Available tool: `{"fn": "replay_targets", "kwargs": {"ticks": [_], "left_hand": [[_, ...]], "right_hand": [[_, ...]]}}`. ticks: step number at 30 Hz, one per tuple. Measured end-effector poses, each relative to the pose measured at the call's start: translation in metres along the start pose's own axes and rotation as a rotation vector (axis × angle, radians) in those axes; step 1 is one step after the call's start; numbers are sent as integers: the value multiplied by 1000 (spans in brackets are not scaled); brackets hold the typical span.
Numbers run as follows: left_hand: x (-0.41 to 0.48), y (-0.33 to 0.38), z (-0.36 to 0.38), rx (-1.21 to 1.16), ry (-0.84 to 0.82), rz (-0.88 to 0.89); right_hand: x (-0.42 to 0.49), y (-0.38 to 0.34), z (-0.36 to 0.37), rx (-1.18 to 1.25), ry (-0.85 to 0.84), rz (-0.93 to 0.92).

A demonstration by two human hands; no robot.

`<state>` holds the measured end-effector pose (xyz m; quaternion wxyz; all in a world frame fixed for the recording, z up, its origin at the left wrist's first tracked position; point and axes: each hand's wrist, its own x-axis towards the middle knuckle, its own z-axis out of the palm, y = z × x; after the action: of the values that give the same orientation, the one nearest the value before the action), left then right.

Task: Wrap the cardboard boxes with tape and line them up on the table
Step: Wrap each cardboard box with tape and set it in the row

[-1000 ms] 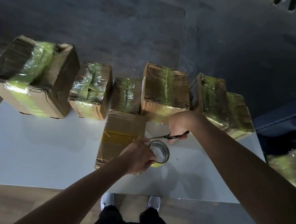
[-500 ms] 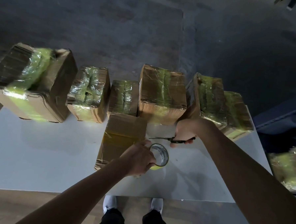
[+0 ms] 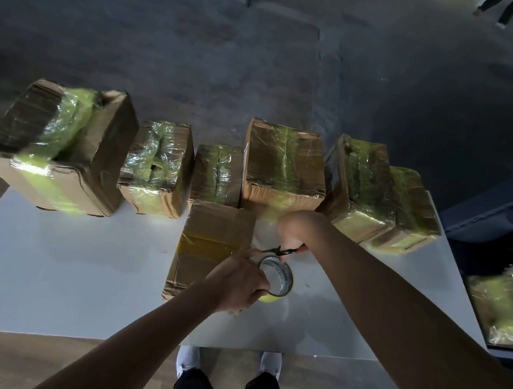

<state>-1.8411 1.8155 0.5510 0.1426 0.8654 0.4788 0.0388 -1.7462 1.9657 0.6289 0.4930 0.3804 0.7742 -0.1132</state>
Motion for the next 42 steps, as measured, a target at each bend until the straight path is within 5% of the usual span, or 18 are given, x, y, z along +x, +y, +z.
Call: {"fn": "replay_targets", "kwargs": {"ticks": [8, 17, 29, 36, 42], "left_hand": [[3, 2, -4, 14, -31, 0], [7, 8, -12, 95, -102, -23], [42, 28, -31, 260, -437, -300], [66, 40, -25, 181, -498, -367], [68, 33, -24, 138, -640, -266]], "right_hand": [[-1, 18, 19, 146, 26, -55], [-4, 62, 82, 171, 232, 184], [43, 36, 162, 379, 503, 221], [49, 26, 169, 312, 548, 295], [34, 23, 168, 223, 802, 299]]}}
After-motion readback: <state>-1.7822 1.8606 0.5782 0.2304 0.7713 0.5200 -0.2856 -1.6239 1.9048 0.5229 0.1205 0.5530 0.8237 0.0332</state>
